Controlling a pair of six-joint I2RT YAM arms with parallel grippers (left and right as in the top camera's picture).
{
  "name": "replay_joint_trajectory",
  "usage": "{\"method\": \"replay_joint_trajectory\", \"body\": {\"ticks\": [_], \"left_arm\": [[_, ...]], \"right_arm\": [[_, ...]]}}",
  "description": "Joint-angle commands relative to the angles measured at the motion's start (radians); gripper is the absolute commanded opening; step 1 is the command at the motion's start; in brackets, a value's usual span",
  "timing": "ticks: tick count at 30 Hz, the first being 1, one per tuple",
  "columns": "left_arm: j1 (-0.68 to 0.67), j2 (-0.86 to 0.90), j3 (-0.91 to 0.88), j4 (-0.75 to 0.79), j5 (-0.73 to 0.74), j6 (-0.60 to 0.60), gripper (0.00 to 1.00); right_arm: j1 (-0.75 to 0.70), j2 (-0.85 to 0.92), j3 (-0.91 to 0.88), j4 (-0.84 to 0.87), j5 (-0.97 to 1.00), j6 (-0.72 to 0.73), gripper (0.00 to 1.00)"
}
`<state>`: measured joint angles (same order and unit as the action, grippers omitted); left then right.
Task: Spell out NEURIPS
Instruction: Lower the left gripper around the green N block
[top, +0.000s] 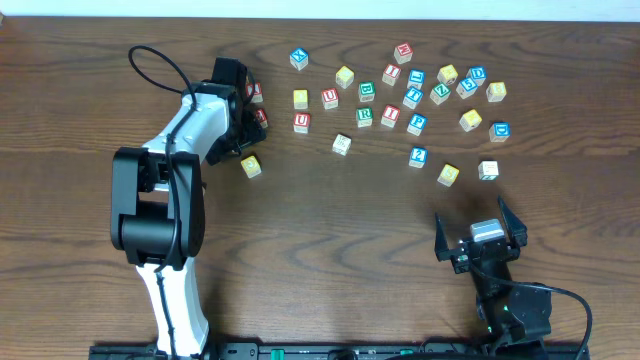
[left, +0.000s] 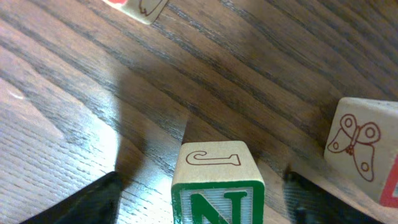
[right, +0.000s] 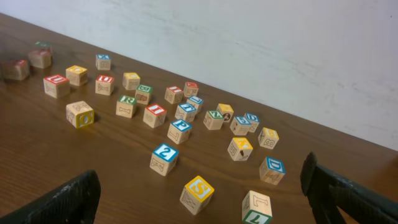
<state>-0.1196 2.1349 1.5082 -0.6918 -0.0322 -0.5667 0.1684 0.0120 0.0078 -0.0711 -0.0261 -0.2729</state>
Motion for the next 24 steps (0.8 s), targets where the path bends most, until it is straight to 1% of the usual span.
{"method": "replay_joint_trajectory", "body": {"ticks": [1, 22, 23, 24], "left_arm": [[0.000, 0.001, 0.029, -0.010, -0.004, 0.009, 0.78], [0.000, -0.093, 0.030, -0.017, -0.002, 0.013, 0.78], [0.000, -0.093, 0.030, -0.017, -0.002, 0.013, 0.78], [0.000, -0.093, 0.029, -0.018, -0.002, 0.013, 0.75]], "right_arm": [[-0.013, -0.005, -0.002, -0.004, 0.008, 0.014, 0.99], [-0.013, -0.005, -0.002, -0.004, 0.008, 0.014, 0.99], [-0.013, -0.005, -0.002, -0.004, 0.008, 0.014, 0.99], [-0.013, -0.005, -0.002, -0.004, 0.008, 0.014, 0.99]]}}
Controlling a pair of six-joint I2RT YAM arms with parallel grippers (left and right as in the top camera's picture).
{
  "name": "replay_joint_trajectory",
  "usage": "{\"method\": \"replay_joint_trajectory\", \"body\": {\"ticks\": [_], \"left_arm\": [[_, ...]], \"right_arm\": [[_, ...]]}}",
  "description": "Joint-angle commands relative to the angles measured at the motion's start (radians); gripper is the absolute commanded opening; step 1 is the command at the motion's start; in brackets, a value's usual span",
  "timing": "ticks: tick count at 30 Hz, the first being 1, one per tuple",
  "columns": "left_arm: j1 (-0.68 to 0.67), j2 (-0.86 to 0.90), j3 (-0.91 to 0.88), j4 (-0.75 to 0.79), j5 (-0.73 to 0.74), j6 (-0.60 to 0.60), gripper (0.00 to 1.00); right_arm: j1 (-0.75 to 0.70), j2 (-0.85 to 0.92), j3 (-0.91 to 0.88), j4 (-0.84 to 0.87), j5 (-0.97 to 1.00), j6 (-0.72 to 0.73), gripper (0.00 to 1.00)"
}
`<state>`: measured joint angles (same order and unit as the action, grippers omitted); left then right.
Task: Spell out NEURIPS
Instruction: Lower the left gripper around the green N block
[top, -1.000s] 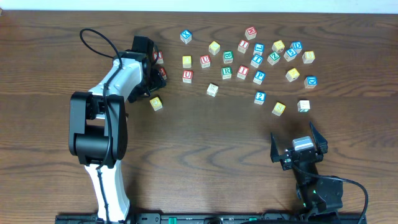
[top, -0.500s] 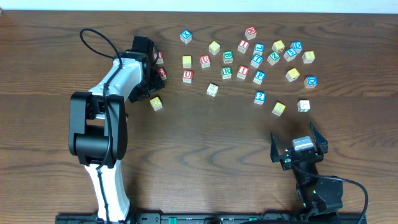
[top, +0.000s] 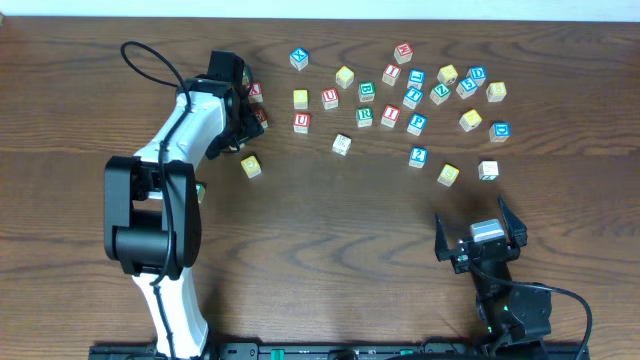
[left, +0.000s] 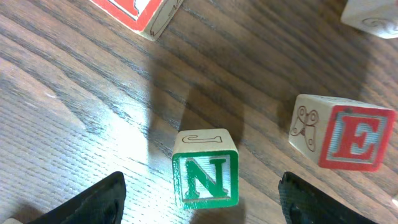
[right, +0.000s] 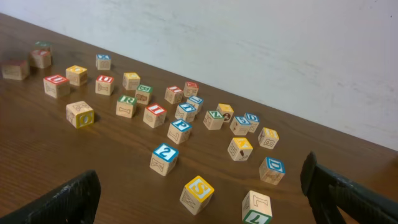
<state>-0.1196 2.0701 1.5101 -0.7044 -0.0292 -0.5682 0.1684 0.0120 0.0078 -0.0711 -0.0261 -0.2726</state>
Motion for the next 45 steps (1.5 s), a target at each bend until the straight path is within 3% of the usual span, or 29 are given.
{"method": "replay_joint_trajectory", "body": {"ticks": [1, 4, 6, 45], "left_arm": [[0.000, -0.028, 0.027, -0.006, -0.005, 0.014, 0.71], [0.000, -0.028, 0.027, -0.009, -0.005, 0.014, 0.59], [0.000, -0.028, 0.027, -0.012, -0.005, 0.013, 0.57], [0.000, -0.013, 0.020, -0.011, -0.009, -0.013, 0.57]], "right_arm": [[-0.013, -0.005, -0.002, -0.004, 0.008, 0.014, 0.99], [-0.013, -0.005, -0.002, -0.004, 0.008, 0.014, 0.99], [-0.013, -0.005, -0.002, -0.004, 0.008, 0.014, 0.99], [-0.013, -0.005, -0.002, -0.004, 0.008, 0.014, 0.99]]}}
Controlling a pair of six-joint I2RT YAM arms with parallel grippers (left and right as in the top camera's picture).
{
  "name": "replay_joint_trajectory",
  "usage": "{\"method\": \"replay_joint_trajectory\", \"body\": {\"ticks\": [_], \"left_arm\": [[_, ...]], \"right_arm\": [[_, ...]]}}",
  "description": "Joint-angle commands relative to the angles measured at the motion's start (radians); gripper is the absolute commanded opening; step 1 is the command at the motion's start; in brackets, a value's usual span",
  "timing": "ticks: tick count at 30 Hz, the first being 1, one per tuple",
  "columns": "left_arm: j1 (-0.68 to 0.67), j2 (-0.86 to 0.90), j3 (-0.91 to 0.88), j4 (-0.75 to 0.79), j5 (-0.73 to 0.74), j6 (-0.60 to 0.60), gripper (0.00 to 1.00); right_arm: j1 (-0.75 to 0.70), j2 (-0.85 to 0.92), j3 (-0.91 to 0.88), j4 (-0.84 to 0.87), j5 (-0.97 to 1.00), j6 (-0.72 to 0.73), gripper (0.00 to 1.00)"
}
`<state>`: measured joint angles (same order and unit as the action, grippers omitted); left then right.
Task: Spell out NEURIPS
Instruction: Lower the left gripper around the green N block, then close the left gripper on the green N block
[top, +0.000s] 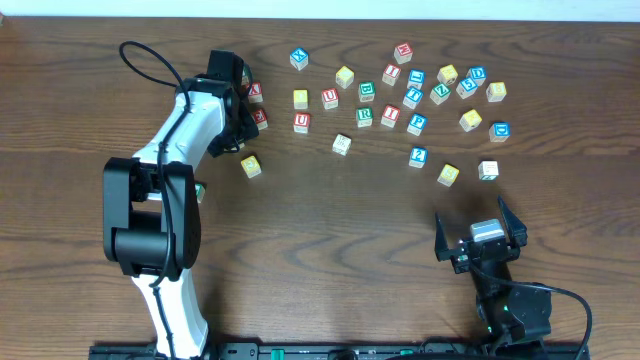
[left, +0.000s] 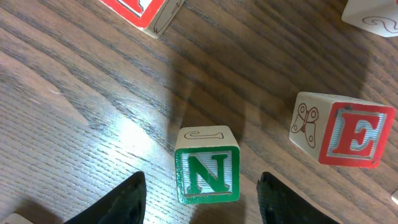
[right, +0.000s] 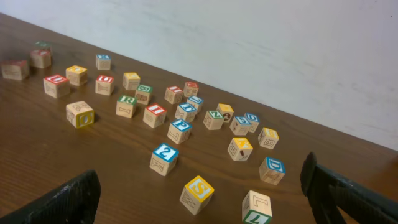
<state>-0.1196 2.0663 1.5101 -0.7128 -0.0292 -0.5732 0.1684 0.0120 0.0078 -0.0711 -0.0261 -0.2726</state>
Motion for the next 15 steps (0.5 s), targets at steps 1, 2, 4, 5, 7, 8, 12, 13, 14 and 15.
{"method": "replay_joint_trajectory", "body": {"ticks": [1, 2, 4, 5, 7, 8, 12, 13, 14, 15], "left_arm": [[0.000, -0.009, 0.020, -0.002, -0.009, -0.008, 0.57], [0.000, -0.009, 0.020, -0.003, -0.009, -0.008, 0.57], [-0.001, -0.008, 0.019, -0.006, -0.009, -0.008, 0.57], [-0.001, -0.008, 0.018, -0.009, -0.009, -0.008, 0.57], [-0.001, -0.007, 0.016, -0.012, -0.009, -0.008, 0.57], [-0.001, -0.007, 0.016, -0.012, -0.009, -0.008, 0.57], [0.000, -0.007, 0.016, -0.011, -0.009, -0.008, 0.57], [0.000, -0.007, 0.016, -0.011, -0.009, -0.008, 0.57], [0.000, -0.007, 0.016, -0.011, -0.009, -0.008, 0.57], [0.000, -0.007, 0.016, -0.011, -0.009, -0.008, 0.57]], "right_arm": [[-0.013, -0.005, -0.002, -0.004, 0.008, 0.014, 0.99], [-0.013, -0.005, -0.002, -0.004, 0.008, 0.014, 0.99], [-0.013, -0.005, -0.002, -0.004, 0.008, 0.014, 0.99], [-0.013, -0.005, -0.002, -0.004, 0.008, 0.014, 0.99], [-0.013, -0.005, -0.002, -0.004, 0.008, 0.014, 0.99], [-0.013, -0.005, -0.002, -0.004, 0.008, 0.014, 0.99], [-0.013, -0.005, -0.002, -0.004, 0.008, 0.014, 0.99], [-0.013, -0.005, -0.002, -0.004, 0.008, 0.014, 0.99], [-0.013, -0.005, -0.002, -0.004, 0.008, 0.014, 0.99], [-0.013, -0.005, -0.002, -0.004, 0.008, 0.014, 0.99]]}}
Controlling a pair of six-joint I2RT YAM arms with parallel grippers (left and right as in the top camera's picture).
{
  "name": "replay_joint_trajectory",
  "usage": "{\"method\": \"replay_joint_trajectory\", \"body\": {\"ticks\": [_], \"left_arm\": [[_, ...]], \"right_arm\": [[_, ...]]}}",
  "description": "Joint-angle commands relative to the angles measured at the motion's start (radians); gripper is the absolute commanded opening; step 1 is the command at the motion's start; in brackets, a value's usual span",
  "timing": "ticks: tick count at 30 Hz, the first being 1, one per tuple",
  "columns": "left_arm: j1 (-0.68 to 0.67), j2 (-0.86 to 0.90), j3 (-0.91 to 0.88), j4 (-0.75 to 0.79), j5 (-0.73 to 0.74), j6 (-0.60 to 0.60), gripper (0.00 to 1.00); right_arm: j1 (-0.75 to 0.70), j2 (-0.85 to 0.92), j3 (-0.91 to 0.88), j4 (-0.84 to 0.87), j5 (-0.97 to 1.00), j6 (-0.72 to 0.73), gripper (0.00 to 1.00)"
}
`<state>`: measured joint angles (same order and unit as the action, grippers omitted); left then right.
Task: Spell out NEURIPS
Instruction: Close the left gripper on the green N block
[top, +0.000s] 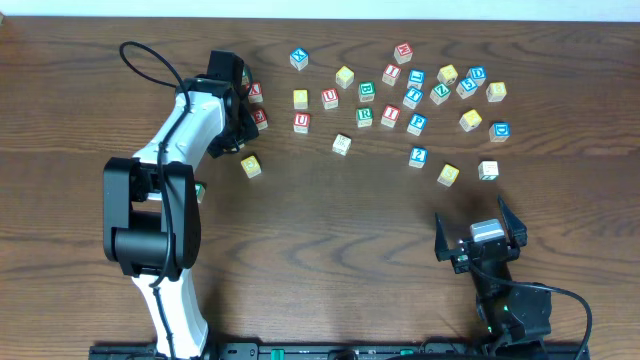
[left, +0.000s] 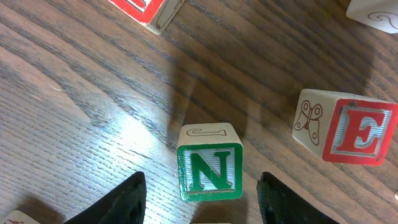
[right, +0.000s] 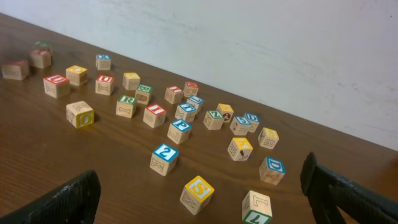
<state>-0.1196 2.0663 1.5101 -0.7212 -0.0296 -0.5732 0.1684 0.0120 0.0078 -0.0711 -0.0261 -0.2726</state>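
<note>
A green N block (left: 209, 163) stands on the table between the fingers of my left gripper (left: 202, 208). That gripper is open, and its dark fingertips (left: 112, 202) stand apart from the block on either side. A red E block (left: 348, 134) lies just to the right. In the overhead view the left gripper (top: 240, 118) covers the N. Red U (top: 302, 121), green R (top: 364, 116), red I (top: 390, 115), blue P (top: 417, 124) and yellow S (top: 448, 174) lie further right. My right gripper (top: 475, 228) is open near the front edge, nothing in it.
Several other letter blocks are scattered along the far side of the table (top: 330, 230). A yellow block (top: 250, 165) lies just in front of the left gripper, and a red block (left: 146, 9) behind the N. A white wall (right: 261, 43) runs behind the table.
Almost nothing differs. The left wrist view has shifted by a few pixels, and the left jaws stand at the same width round the N block. The right arm is unmoved.
The left gripper was first low and close over the N block with its fingers wide. Then it stood higher, with the N face and the red E in view. Its fingers then stood closer in on both sides of the N, as now. The right arm stayed still throughout.
</note>
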Motion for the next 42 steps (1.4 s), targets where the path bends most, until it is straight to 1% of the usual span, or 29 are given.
{"method": "replay_joint_trajectory", "body": {"ticks": [1, 18, 26, 42], "left_arm": [[0.000, -0.007, 0.016, 0.000, -0.009, -0.008, 0.57], [0.000, 0.022, 0.016, 0.016, -0.008, -0.008, 0.57], [0.000, 0.022, 0.014, -0.018, -0.009, -0.008, 0.57], [0.000, 0.027, 0.014, 0.024, -0.009, -0.008, 0.57]], "right_arm": [[-0.013, -0.005, -0.002, -0.004, 0.008, 0.014, 0.99], [-0.013, -0.005, -0.002, -0.004, 0.008, 0.014, 0.99], [-0.013, -0.005, -0.002, -0.004, 0.008, 0.014, 0.99], [-0.013, -0.005, -0.002, -0.004, 0.008, 0.014, 0.99]]}}
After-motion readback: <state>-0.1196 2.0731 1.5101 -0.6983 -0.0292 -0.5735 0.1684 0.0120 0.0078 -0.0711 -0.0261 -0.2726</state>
